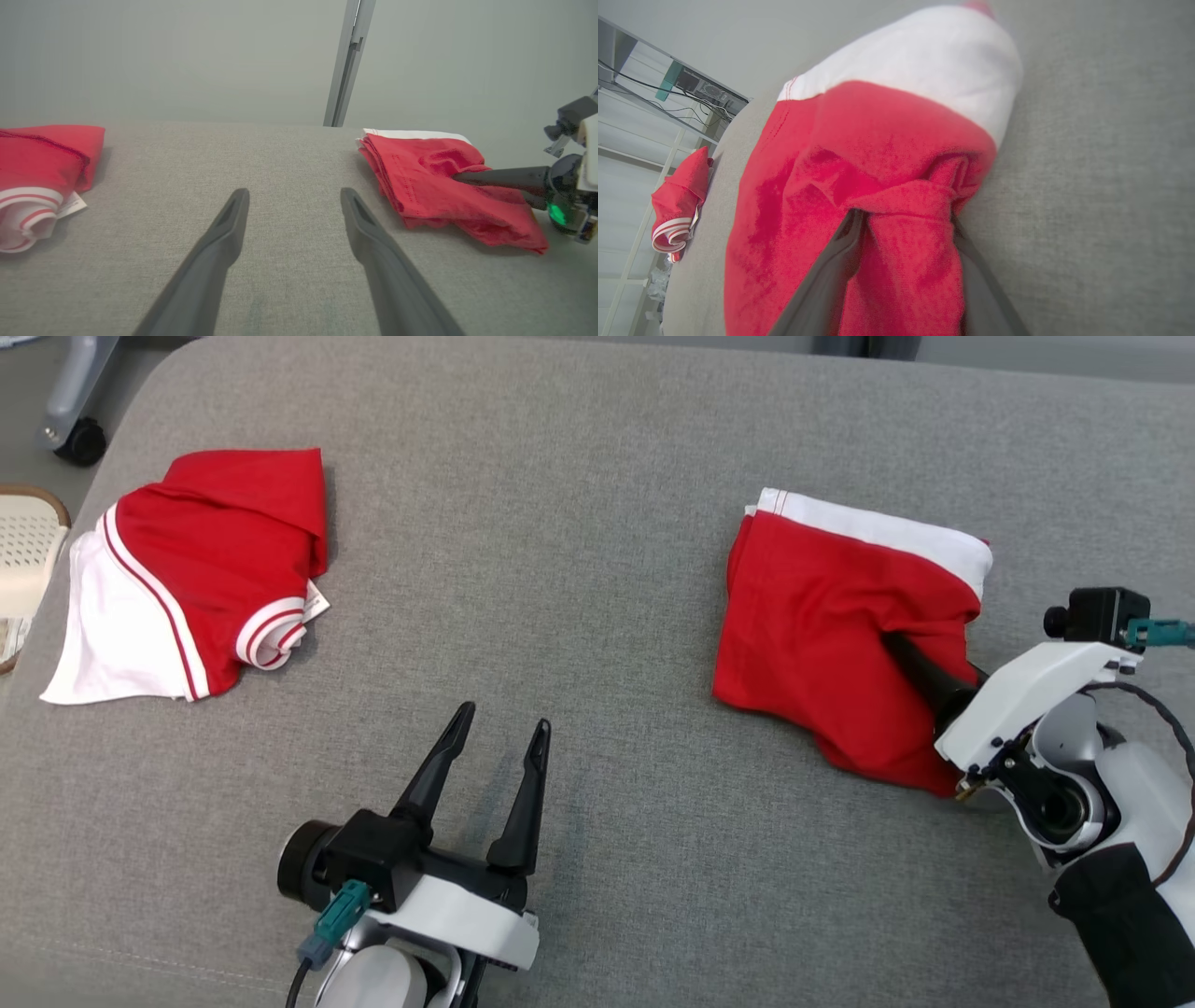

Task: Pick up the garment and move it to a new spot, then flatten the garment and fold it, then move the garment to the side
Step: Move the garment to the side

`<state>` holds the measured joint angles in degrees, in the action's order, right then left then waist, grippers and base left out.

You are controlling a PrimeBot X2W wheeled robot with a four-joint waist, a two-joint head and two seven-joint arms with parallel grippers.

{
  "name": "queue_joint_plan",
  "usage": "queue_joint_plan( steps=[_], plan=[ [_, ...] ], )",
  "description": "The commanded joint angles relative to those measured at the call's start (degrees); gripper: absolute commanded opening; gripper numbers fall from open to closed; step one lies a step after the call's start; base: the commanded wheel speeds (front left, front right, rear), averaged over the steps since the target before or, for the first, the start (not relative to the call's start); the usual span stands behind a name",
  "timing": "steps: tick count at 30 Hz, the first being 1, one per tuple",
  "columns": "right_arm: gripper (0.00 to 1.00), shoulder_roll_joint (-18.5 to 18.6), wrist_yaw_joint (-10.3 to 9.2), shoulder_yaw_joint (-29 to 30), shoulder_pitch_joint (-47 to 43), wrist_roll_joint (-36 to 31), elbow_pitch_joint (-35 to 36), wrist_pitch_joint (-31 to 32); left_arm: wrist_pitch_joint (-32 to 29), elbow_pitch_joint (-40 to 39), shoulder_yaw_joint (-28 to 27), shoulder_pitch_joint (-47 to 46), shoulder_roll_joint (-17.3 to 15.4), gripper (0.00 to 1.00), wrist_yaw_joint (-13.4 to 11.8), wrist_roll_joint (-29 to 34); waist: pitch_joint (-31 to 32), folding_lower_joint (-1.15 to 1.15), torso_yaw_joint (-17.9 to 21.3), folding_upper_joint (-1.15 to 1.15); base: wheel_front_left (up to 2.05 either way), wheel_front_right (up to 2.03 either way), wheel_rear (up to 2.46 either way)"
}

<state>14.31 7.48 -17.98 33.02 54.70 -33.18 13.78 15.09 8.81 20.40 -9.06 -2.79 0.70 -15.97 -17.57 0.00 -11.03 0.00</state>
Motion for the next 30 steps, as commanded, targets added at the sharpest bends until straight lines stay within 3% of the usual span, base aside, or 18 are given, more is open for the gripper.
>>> queue_joint_plan(
  steps=[1,9,15,30],
  plan=[
    [0.00,0.82,0.04,-1.36,1.34,0.35,0.09,1.11,0.09,-0.36,0.50,-1.58,-0.22,1.00,-0.21,-0.44,-1.34,0.00,-0.45,0.00,0.00,0.00,0.00],
    [0.00,3.64,0.03,-5.02,4.34,-0.67,-0.34,0.66,0.09,-0.94,2.19,-3.49,-0.23,1.00,-0.17,-0.13,-3.05,0.00,-0.25,0.00,0.00,0.00,0.00],
    [0.00,6.79,0.01,-8.63,6.20,-2.45,-1.01,-0.99,0.09,-1.66,5.00,-4.70,-0.23,1.00,3.88,1.92,-3.21,0.00,1.78,0.00,0.00,0.00,0.00],
    [0.00,17.81,0.03,-15.52,14.31,-4.18,-0.31,-3.65,0.09,-2.08,7.48,-9.08,-0.24,1.00,5.86,7.70,-10.06,0.00,13.38,0.00,0.00,0.00,0.00]
  ],
)
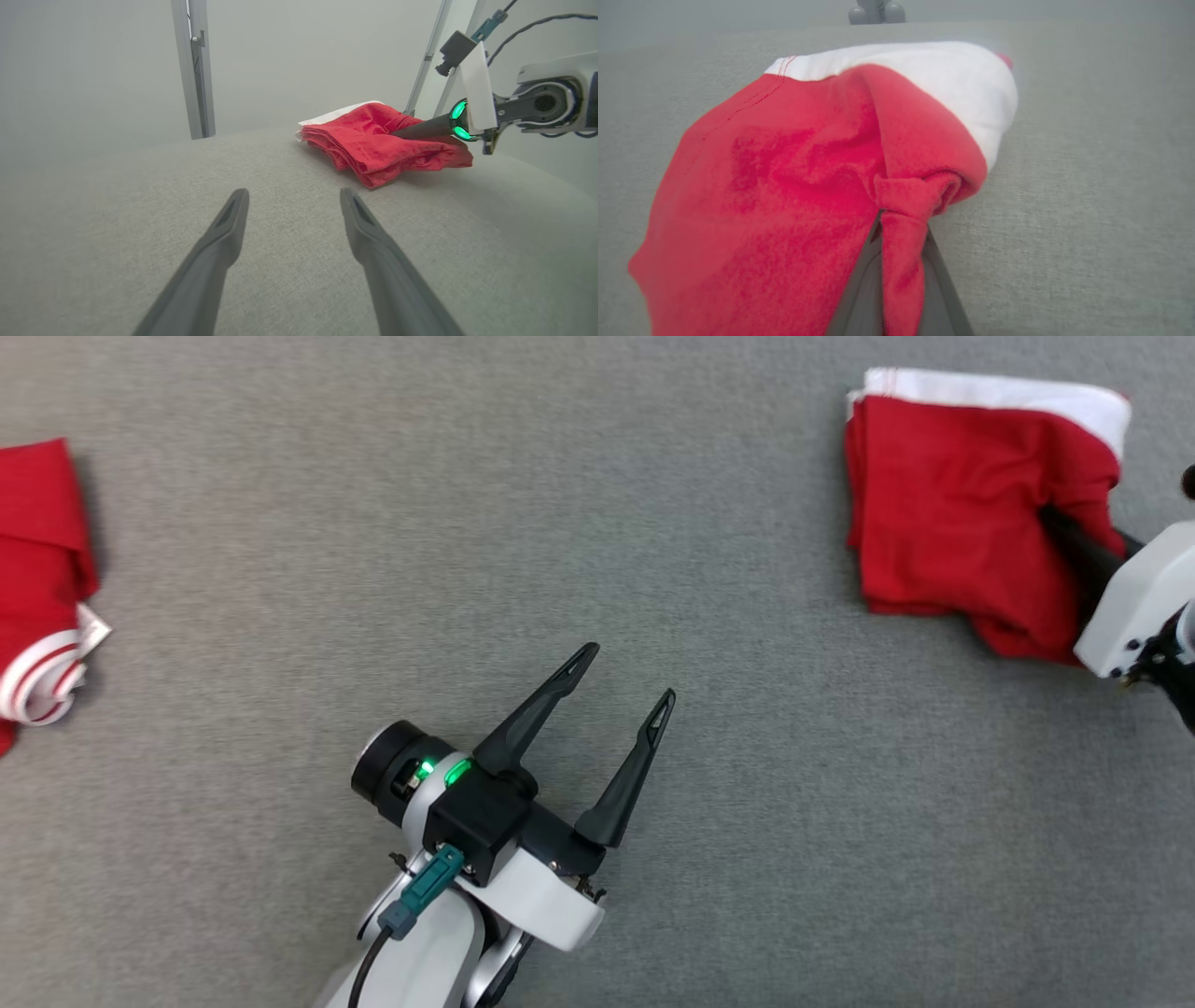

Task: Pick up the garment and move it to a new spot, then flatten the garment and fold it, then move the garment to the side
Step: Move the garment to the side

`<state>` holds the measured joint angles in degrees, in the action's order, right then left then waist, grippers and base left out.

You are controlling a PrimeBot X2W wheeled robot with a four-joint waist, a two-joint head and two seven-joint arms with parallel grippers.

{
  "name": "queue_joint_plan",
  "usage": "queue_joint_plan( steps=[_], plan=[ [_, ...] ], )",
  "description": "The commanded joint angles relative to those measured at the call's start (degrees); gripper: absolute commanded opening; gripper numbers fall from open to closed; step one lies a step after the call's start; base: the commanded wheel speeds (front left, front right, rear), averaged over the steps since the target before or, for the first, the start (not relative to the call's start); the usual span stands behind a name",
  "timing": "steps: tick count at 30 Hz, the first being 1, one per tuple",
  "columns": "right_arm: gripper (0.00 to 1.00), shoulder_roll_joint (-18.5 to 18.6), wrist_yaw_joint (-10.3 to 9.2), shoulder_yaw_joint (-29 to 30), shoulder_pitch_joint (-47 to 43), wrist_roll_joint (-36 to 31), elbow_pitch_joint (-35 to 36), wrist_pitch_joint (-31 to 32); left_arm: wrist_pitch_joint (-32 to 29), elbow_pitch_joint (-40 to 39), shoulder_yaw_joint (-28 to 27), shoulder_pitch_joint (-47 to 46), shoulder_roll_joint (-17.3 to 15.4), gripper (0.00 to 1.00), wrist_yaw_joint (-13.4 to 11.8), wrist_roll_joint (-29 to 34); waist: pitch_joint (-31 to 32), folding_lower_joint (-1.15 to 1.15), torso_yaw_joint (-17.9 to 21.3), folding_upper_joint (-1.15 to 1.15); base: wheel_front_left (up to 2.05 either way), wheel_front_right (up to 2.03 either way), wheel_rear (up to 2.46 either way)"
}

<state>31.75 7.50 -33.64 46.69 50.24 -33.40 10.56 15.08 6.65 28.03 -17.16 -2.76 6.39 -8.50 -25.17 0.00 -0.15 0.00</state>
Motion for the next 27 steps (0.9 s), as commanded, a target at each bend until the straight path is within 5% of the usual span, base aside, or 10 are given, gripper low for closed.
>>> queue_joint_plan(
  steps=[1,14,27],
  plan=[
    [0.00,0.66,0.00,0.34,1.09,0.80,-0.24,-0.90,0.10,0.08,-0.05,-1.47,-0.28,1.00,0.24,0.63,-3.18,0.00,3.30,0.00,0.00,0.00,0.00],
    [0.00,3.56,-0.01,-2.08,4.27,2.14,-5.28,-6.55,0.08,1.21,5.14,-7.79,-1.61,1.00,1.06,6.62,-10.68,0.00,12.42,0.00,0.00,0.00,0.00],
    [0.00,8.90,-0.03,-7.54,12.79,-11.32,-14.57,-13.76,-0.35,3.35,5.99,-9.45,-3.36,1.00,1.08,6.00,-13.87,0.00,13.35,0.00,0.00,0.00,0.00]
  ],
)
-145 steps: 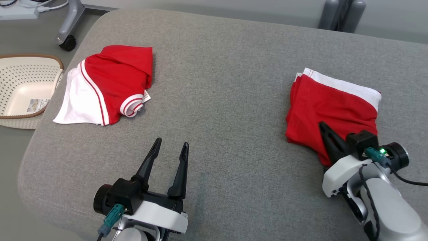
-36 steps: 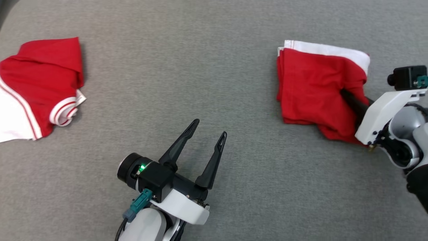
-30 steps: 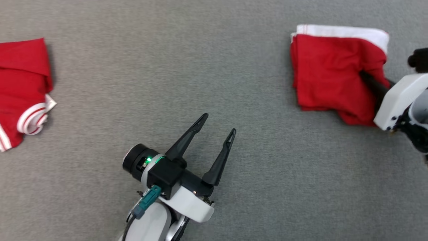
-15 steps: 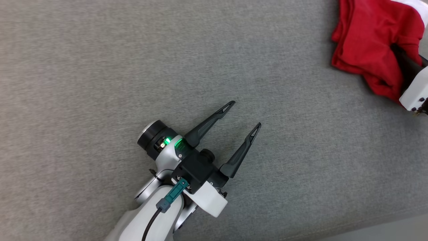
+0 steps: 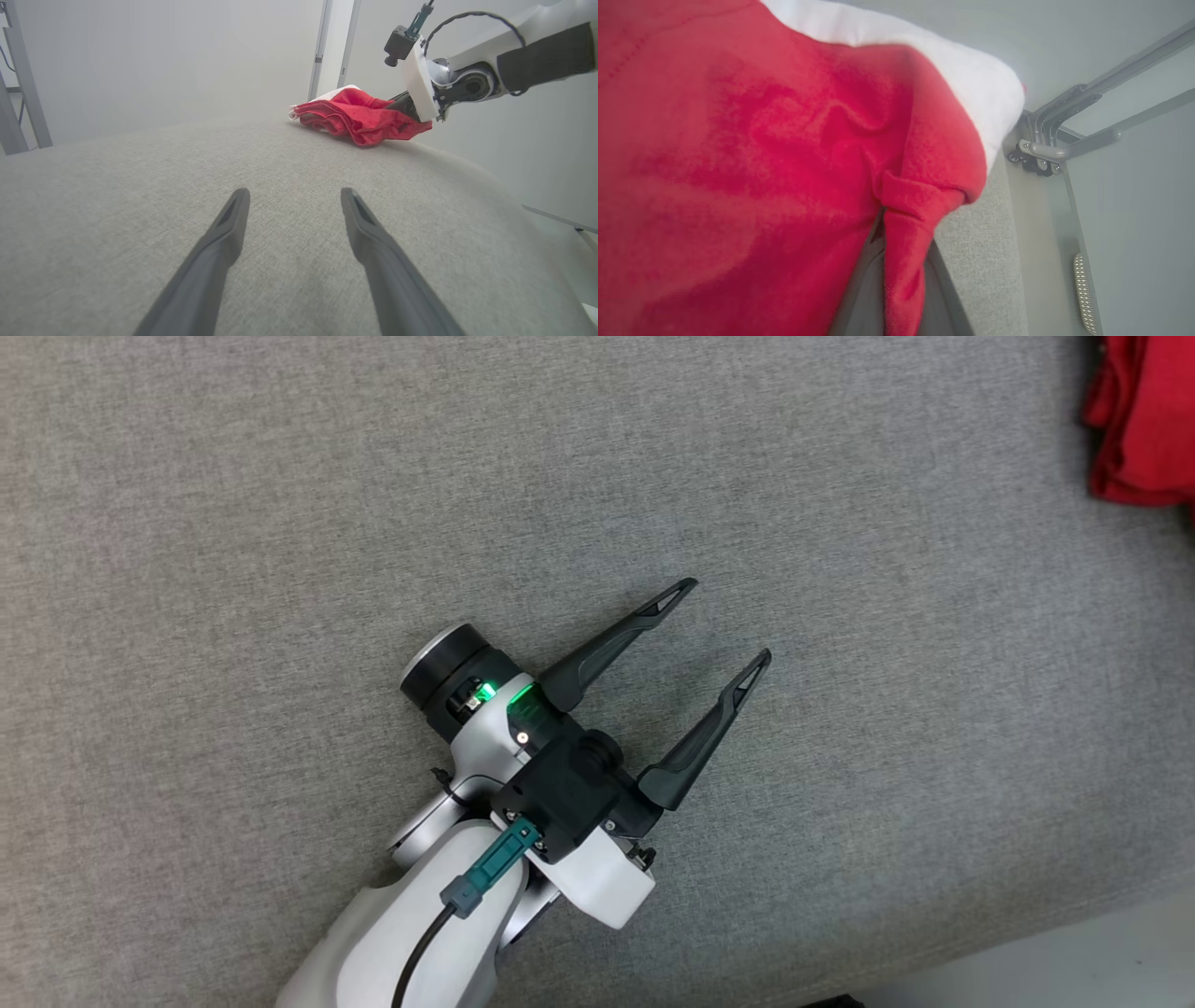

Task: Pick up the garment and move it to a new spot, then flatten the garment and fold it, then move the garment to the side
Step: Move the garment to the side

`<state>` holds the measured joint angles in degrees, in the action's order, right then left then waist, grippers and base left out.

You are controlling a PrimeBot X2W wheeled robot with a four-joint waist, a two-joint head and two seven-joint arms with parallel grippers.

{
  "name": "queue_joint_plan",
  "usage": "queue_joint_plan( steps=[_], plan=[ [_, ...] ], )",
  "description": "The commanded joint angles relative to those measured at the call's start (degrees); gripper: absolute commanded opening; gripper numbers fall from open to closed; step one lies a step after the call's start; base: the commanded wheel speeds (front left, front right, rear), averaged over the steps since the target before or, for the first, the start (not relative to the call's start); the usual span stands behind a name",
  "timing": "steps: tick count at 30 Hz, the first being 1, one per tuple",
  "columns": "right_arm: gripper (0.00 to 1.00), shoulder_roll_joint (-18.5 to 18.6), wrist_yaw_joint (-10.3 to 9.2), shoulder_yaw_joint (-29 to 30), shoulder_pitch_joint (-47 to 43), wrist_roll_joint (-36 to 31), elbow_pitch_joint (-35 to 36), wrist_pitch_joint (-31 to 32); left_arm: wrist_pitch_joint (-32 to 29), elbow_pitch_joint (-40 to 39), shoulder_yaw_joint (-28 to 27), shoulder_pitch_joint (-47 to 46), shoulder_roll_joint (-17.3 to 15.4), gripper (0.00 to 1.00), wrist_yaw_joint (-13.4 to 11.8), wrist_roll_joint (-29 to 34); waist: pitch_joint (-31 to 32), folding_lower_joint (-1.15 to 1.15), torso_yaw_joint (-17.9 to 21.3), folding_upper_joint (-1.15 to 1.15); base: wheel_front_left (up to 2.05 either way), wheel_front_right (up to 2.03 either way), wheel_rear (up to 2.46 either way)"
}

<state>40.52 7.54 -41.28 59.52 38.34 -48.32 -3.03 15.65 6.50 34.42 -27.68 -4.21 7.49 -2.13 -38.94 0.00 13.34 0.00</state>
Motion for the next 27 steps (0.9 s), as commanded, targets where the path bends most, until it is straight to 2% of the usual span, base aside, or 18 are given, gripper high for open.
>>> queue_joint_plan(
  steps=[1,7,13,14,15,16,27],
  plan=[
    [0.00,0.55,-0.08,-0.19,0.72,-0.59,-0.71,-0.48,-0.93,3.52,-0.44,1.06,-1.94,1.00,-0.05,-0.47,-0.25,0.00,-0.50,0.00,0.00,0.00,0.00],
    [0.00,2.29,-0.08,-1.21,5.06,-6.97,-6.88,-2.61,-0.94,3.35,-1.08,1.12,-2.11,1.00,-0.10,-0.59,-1.03,0.00,-2.38,0.00,0.00,0.00,0.00],
    [0.00,1.63,-0.08,-0.64,8.08,-10.55,-13.10,-4.13,-0.96,3.53,-1.64,1.26,-1.99,1.00,-0.10,-0.69,-1.51,0.00,-3.38,0.00,0.00,0.00,0.00],
    [0.32,1.19,-0.07,-0.57,8.36,-10.98,-13.80,-4.58,-0.96,3.59,-1.67,1.21,-1.96,1.00,-0.11,-0.68,-1.54,0.00,-3.48,0.00,0.00,0.00,0.00],
    [0.77,0.80,-0.07,-0.32,8.77,-11.18,-14.61,-5.00,-0.96,3.68,-1.68,1.17,-1.94,1.00,-0.12,-0.68,-1.54,0.00,-3.58,0.00,0.00,0.00,0.00],
    [1.00,0.58,-0.06,-0.19,9.14,-11.54,-15.25,-5.52,-0.96,3.77,-1.75,1.13,-1.92,1.00,-0.14,-0.68,-1.51,0.00,-3.67,0.00,0.00,0.00,0.00],
    [1.00,-0.96,-0.06,0.92,13.84,-16.78,-21.89,-9.13,-0.86,3.03,-2.10,1.40,-0.20,1.00,-0.14,-1.51,2.51,0.00,-5.07,0.00,0.00,0.00,0.00]
  ],
)
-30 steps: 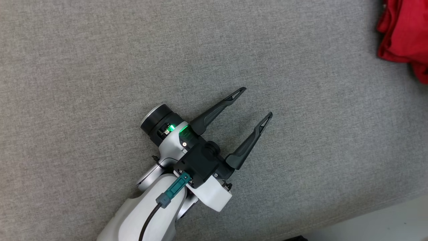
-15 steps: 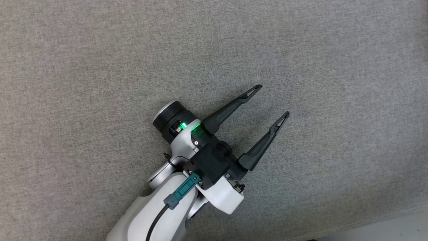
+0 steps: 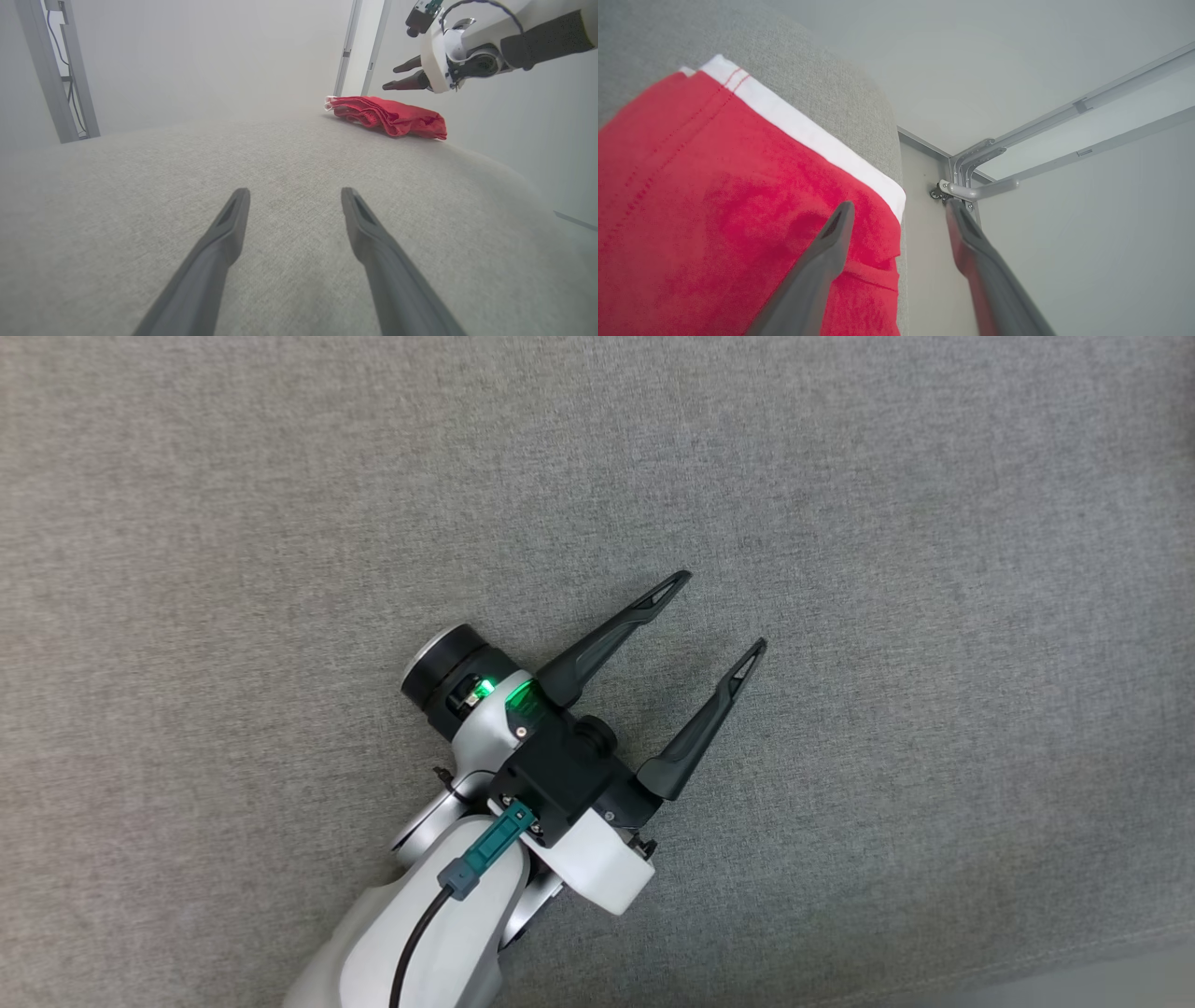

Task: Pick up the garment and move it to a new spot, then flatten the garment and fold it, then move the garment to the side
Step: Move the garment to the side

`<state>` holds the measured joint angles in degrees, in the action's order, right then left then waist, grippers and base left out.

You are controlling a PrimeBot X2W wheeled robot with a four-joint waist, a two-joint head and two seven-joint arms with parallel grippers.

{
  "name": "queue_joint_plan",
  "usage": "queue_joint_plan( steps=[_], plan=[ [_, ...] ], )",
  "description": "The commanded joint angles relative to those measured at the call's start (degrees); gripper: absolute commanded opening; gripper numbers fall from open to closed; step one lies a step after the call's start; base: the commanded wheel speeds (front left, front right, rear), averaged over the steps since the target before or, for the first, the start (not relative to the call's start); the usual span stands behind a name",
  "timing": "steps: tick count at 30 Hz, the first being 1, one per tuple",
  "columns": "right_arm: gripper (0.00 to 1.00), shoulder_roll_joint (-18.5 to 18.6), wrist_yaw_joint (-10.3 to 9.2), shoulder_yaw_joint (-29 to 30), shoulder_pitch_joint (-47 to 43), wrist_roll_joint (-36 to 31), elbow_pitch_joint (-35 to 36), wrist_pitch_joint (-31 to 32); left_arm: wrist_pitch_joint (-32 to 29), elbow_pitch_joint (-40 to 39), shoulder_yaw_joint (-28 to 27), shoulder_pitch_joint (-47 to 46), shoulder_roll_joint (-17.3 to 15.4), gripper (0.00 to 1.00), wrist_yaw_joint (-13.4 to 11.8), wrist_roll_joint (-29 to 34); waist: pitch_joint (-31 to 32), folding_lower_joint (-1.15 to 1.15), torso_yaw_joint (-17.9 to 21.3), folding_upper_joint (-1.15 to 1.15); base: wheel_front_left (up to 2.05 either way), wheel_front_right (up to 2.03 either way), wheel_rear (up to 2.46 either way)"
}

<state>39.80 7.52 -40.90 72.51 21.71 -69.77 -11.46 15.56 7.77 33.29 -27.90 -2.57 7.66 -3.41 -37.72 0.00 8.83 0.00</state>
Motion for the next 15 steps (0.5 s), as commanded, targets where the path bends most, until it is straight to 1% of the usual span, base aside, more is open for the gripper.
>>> queue_joint_plan(
  steps=[1,4,7,9,12,13,15],
  plan=[
    [1.00,-0.61,-0.04,1.00,1.24,-0.17,-0.63,-1.12,-0.63,1.58,-0.92,1.65,-1.62,1.00,-0.30,-0.40,1.99,0.00,-0.78,0.00,0.00,0.00,0.00],
    [1.00,-2.23,-0.03,2.26,1.91,0.20,-0.10,-2.33,-0.45,1.00,-1.10,2.22,-1.05,1.00,-0.22,-0.90,4.36,0.00,-1.39,0.00,0.00,0.00,0.00],
    [1.00,-4.23,-0.03,3.62,1.28,1.04,2.02,-3.25,-0.44,0.42,-1.88,3.06,-0.61,1.00,-0.43,-1.47,7.13,0.00,-1.92,0.00,0.00,0.00,0.00],
    [1.00,-4.63,-0.03,4.64,0.65,0.67,3.56,-3.49,-0.44,0.25,-2.81,4.02,-0.57,1.00,-0.66,-1.71,8.97,0.00,-2.26,0.00,0.00,0.00,0.00],
    [1.00,-6.74,-0.02,7.40,-1.31,1.36,8.22,-3.73,-0.44,-0.04,-4.46,5.44,-0.49,1.00,-0.96,-2.00,12.02,0.00,-2.95,0.00,0.00,0.00,0.00],
    [1.00,-6.74,-0.02,7.40,-1.31,1.36,8.22,-3.73,-0.44,-0.04,-4.46,5.44,-0.49,1.00,-0.96,-2.00,12.02,0.00,-2.95,0.00,0.00,0.00,0.00],
    [1.00,-7.30,-0.02,10.26,-3.80,1.82,12.06,-3.69,-0.44,-0.36,-5.88,6.53,-0.53,1.00,-1.25,-2.29,13.87,0.00,-3.43,0.00,0.00,0.00,0.00]
  ],
)
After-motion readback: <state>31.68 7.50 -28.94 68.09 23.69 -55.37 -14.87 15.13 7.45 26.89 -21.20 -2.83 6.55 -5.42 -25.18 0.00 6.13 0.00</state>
